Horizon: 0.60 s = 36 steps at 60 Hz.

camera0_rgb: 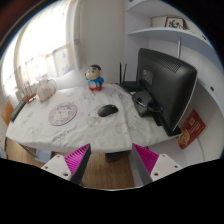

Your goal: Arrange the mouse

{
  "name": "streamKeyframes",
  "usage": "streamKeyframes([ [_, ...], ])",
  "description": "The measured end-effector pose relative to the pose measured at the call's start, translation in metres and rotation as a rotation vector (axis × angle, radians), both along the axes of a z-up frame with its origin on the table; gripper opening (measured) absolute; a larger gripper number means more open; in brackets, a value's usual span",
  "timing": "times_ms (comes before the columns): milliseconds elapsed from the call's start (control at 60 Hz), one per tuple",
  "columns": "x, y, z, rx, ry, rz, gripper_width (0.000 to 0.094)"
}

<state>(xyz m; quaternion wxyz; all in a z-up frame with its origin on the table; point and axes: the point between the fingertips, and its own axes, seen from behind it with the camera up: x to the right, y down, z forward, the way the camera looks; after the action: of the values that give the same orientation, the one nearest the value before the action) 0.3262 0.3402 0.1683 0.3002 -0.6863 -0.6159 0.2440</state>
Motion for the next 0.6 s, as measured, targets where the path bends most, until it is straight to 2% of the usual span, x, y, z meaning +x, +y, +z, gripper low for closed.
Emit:
streamKeyframes([
  [317,-0.038,-0.013,-0.03,-0.011,0.037,0.037,0.0854],
  [600,-0.108,-0.019,-0.068,0.022,0.089,0.07,0.0853],
])
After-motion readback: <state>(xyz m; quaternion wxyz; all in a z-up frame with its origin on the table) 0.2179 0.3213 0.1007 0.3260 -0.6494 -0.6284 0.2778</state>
